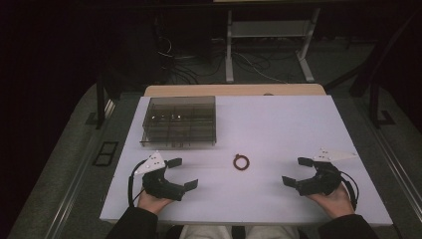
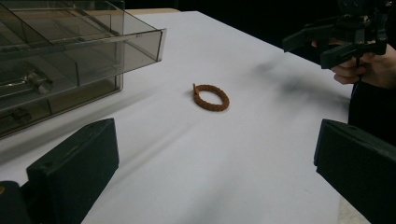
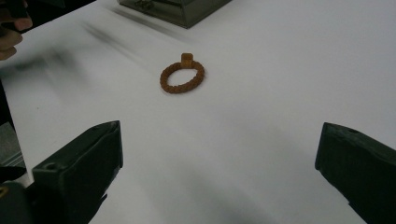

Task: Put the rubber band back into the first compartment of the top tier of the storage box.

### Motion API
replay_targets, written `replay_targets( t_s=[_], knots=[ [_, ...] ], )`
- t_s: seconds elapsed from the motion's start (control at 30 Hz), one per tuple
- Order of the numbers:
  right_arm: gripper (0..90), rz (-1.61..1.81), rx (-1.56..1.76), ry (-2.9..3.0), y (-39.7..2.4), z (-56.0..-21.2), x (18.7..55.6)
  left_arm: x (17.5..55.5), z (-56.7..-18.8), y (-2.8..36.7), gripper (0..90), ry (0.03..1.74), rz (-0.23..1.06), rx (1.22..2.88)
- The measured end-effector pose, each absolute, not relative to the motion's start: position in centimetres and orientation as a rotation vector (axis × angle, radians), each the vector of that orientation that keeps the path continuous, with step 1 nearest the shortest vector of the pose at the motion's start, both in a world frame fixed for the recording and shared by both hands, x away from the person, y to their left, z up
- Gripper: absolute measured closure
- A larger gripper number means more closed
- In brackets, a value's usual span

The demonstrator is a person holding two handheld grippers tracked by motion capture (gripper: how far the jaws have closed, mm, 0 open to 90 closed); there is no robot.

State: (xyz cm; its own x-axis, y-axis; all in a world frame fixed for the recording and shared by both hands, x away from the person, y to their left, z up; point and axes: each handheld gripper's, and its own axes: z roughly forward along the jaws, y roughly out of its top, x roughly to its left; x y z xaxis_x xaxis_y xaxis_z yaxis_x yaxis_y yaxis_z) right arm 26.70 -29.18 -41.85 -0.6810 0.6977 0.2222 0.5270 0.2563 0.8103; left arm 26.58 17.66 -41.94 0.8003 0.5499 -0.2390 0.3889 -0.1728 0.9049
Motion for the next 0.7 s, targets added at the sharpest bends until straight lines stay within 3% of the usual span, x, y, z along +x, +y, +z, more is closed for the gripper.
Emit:
replay_targets(
  t_s=[0.7],
  knots=[
    [0.2,1.408,1.167,2.341,-29.59,-41.82,26.50,26.27,-41.82,17.28,0.0,0.713,0.151,1.806]
  ],
)
